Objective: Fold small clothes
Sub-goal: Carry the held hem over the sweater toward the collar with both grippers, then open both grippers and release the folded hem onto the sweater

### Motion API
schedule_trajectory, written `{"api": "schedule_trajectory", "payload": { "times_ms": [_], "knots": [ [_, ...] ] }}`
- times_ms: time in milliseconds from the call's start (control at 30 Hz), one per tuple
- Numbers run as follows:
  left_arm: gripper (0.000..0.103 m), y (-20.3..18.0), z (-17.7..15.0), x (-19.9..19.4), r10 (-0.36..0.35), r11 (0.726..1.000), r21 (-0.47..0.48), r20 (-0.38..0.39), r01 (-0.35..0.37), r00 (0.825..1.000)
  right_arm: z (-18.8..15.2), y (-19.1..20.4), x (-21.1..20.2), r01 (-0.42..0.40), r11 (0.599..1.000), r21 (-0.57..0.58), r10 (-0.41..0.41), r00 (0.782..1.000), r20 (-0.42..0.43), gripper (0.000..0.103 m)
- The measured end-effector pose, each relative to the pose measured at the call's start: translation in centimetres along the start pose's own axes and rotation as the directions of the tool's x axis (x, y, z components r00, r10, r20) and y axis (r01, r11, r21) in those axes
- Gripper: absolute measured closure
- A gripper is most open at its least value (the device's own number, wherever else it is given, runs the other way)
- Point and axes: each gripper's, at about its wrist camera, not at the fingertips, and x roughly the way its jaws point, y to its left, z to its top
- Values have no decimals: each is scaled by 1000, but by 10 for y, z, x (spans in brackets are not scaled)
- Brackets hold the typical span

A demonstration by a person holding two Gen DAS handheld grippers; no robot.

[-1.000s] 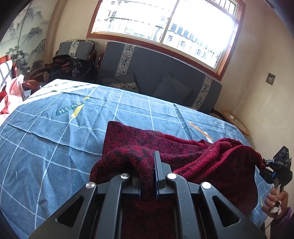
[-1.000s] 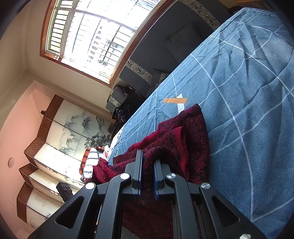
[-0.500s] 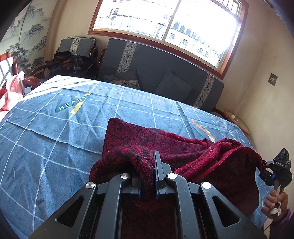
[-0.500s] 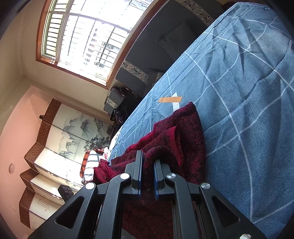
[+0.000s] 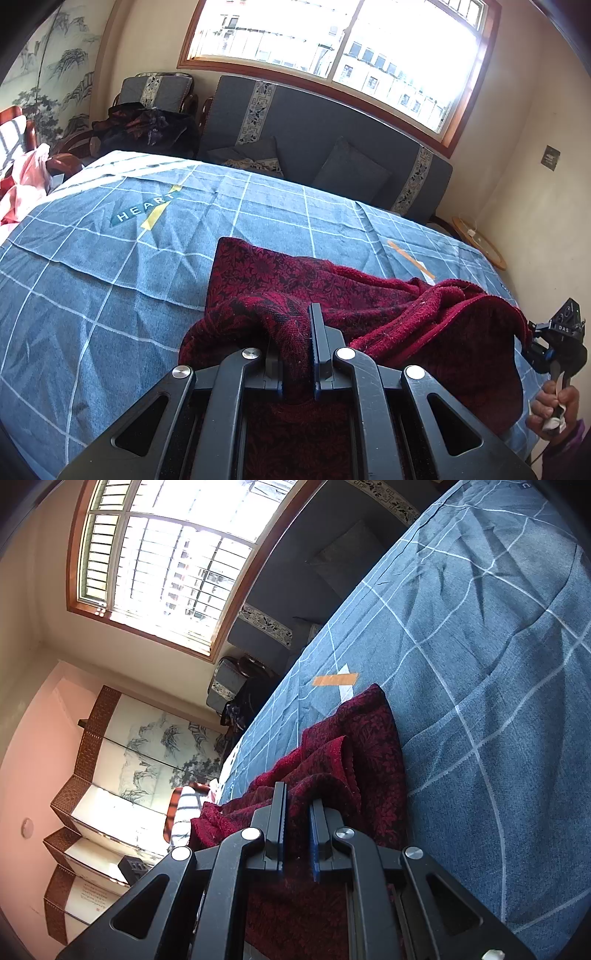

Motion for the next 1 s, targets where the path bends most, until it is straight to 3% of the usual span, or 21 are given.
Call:
{"api": "schedule_trajectory", "payload": {
  "times_ms": [433, 700, 767, 800, 900, 1000],
  "knots": [
    [92, 3, 3, 3, 17, 1000, -7, -10, -17, 1000, 4, 1, 7, 0, 1000, 7, 0, 1000, -1, 90],
    [87, 2, 3, 7, 25, 1000, -14, -24, -25, 999, 4, -3, 12, -16, 999, 34, 16, 1000, -4, 88],
    [84, 5, 3, 6, 15, 999, -39, -33, -16, 999, 6, -5, 13, -16, 999, 43, 16, 1000, -3, 83],
    [82, 6, 4, 6, 6, 999, -53, -35, -8, 999, 6, -5, 14, -21, 999, 49, 21, 1000, -3, 76],
    [78, 7, 5, 6, -5, 997, -74, -41, 2, 999, 10, -10, 11, -39, 996, 75, 38, 999, 23, 40],
    [69, 5, 6, 5, -10, 997, -75, -47, 7, 999, 15, -12, 3, -50, 996, 71, 47, 998, 51, 37]
  ]
}}
